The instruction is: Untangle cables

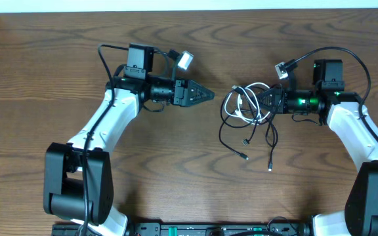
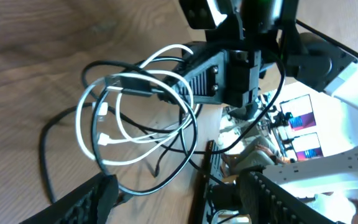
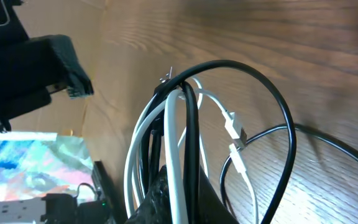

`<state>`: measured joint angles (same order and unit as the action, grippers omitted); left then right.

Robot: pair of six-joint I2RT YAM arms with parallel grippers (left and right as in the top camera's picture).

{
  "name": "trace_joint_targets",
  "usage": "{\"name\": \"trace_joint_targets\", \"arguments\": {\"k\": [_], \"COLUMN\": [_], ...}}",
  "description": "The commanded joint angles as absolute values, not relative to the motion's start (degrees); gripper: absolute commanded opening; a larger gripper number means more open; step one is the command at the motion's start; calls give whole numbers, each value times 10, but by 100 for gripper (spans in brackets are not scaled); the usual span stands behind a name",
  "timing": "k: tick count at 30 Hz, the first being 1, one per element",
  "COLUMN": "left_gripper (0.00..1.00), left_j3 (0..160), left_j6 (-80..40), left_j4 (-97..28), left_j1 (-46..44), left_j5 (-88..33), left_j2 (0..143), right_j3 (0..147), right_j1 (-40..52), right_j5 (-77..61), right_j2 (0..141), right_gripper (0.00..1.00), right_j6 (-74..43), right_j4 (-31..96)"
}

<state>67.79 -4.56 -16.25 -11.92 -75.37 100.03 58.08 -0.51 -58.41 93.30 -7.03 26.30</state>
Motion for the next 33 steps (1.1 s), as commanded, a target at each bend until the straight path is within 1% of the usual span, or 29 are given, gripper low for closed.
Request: {"name": "trace_joint_targets", "arguments": {"k": [1,5,9,14,21,30,32,33], "left_gripper": [68,68,68,68,68,68,69,71], "left_j3": [685,685,685,685,685,685,685,685], "left_j6": [-34,-27,-28,-28,-28,-31,-33,-33], "left_j4": [-154,-153,-153,-150,-130,-123,-118,-115], "left_j1": [-138,-157,-178,-201,-214,-217,-224,-229], "left_j5": [-767,-711,-609,-528,-517,-518,-518,-518], "left_j2": [1002,1002,1002,1002,1003,1004,1004,1004], "right_j3": [594,594,594,594,594,594,594,594], "right_j1": [-2,3,8,9,9,27,32,35], "right_j5": [-624,-650,-656,-681,-711,-713,-713,-713], "right_j2": [932,932,932,927,912,885,883,882], "right_gripper": [1,1,1,1,1,1,1,1], "right_j6": [-62,-62,-62,-61,-61,-61,-62,-61], "right_j4": [261,261,261,256,245,244,244,245]}}
